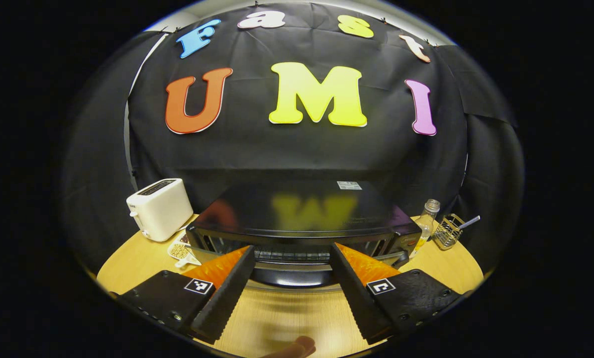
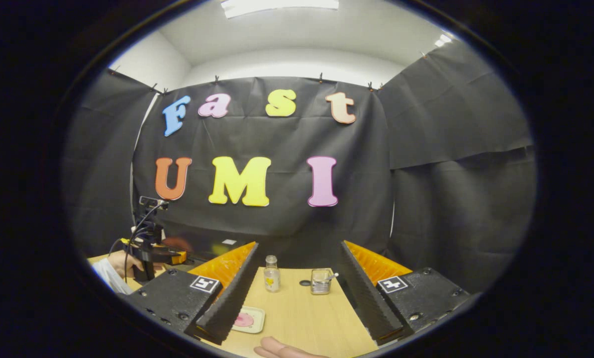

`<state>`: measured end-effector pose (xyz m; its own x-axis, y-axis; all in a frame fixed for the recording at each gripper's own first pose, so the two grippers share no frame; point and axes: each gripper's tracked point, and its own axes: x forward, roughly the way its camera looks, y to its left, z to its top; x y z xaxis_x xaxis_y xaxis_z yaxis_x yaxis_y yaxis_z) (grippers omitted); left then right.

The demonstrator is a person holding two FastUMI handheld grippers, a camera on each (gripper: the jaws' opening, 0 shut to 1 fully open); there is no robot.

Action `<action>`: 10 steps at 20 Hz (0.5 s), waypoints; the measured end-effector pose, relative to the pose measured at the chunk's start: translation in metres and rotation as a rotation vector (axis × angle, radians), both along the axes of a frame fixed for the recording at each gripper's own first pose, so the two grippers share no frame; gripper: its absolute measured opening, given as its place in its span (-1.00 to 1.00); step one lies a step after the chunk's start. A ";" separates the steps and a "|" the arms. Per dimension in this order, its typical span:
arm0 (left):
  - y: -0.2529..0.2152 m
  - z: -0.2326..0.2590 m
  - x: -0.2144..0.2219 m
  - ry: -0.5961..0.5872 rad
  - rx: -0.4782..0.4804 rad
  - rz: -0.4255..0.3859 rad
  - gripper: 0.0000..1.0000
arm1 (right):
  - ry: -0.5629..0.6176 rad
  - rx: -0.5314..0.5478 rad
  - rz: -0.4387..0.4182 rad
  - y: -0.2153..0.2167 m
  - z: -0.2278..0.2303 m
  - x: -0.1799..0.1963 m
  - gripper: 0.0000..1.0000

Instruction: Open the electric oven with the left hand, put the food in, and close the electric oven.

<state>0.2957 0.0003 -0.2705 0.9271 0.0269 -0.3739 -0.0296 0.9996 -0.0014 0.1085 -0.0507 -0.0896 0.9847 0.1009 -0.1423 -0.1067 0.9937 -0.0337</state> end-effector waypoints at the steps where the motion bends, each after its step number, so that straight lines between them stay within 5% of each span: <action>1: 0.000 -0.001 -0.007 -0.010 -0.006 -0.001 0.92 | -0.002 0.002 -0.004 -0.002 0.000 -0.002 1.00; 10: -0.001 -0.022 -0.056 -0.042 -0.032 -0.010 0.93 | -0.025 -0.022 -0.034 -0.005 -0.004 -0.019 1.00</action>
